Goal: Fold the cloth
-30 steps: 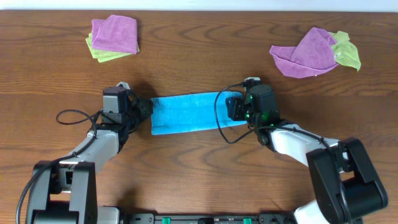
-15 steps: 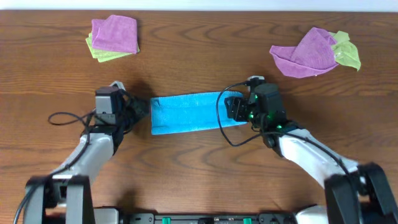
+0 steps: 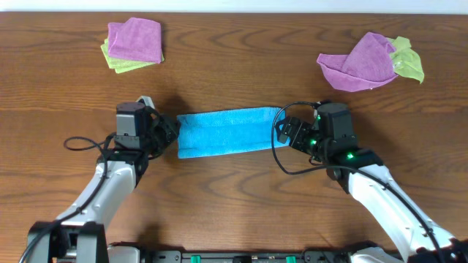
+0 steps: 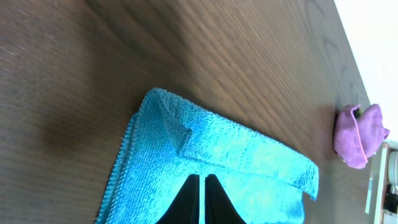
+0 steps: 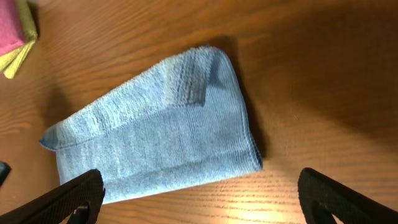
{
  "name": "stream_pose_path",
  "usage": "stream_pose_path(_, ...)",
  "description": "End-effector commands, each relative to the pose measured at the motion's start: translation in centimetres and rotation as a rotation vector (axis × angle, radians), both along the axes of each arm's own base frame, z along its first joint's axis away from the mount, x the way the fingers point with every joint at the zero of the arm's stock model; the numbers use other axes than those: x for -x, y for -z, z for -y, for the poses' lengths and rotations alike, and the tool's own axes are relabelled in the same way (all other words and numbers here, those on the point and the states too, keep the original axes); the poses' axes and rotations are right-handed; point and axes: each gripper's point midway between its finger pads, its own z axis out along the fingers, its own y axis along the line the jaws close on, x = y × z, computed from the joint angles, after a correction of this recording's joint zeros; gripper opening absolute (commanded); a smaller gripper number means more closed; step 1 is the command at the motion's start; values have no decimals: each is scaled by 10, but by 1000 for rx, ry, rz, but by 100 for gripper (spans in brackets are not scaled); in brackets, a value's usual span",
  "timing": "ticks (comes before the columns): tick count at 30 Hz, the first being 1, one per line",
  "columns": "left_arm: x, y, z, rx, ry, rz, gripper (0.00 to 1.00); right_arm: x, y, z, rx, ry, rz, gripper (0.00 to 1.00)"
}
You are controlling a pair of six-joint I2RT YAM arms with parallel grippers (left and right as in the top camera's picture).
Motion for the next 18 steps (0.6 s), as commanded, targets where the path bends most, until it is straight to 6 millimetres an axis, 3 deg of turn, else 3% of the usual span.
stream_pose_path(1, -3, 13, 0, -13, -38, -34, 6, 4, 14, 2, -43, 58, -73, 99)
stream_pose_path(9, -2, 47, 16, 7, -23, -107, 6, -4, 39, -1, -79, 119, -140, 99)
stream_pose_path(18, 3, 66, 16, -1, -22, -161, 6, -17, 59, -13, -136, 121, -154, 98)
